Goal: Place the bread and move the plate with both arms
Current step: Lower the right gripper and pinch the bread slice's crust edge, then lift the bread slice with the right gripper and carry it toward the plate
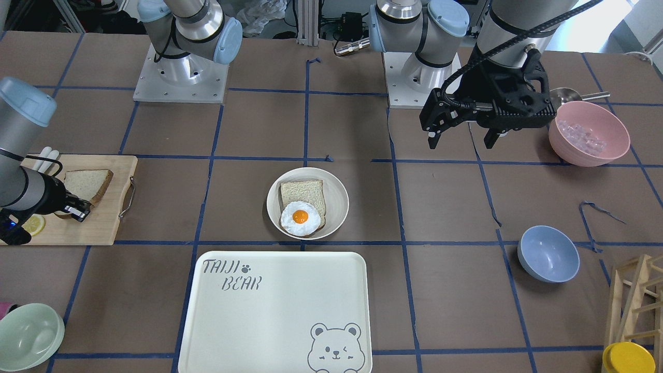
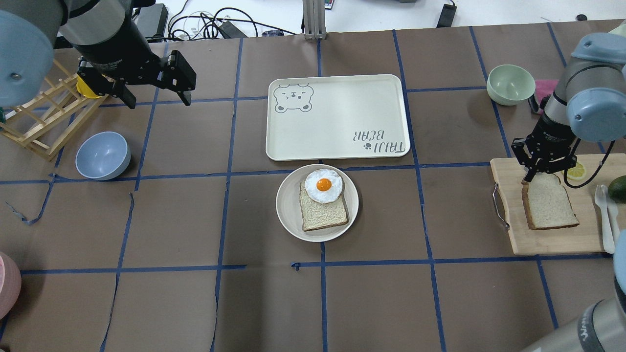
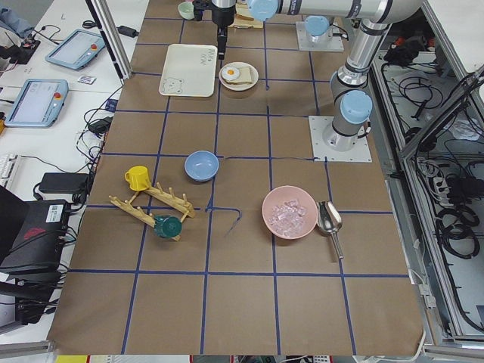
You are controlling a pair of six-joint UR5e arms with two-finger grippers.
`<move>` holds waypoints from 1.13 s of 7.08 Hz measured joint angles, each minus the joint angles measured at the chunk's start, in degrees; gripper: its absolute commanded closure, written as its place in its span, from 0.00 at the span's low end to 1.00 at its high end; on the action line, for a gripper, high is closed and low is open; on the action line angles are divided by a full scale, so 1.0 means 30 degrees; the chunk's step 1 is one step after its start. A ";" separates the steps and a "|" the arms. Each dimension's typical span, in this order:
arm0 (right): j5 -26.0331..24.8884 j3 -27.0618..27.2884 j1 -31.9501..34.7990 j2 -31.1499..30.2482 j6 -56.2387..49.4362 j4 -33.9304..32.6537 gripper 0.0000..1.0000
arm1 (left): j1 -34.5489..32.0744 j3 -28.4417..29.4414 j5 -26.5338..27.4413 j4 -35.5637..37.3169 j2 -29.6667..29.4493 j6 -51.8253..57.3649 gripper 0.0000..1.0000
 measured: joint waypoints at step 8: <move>0.0309 -0.2989 0.0253 -0.2941 0.0181 0.7817 1.00 | -0.0001 0.0000 0.0000 0.0001 -0.0004 0.0000 0.00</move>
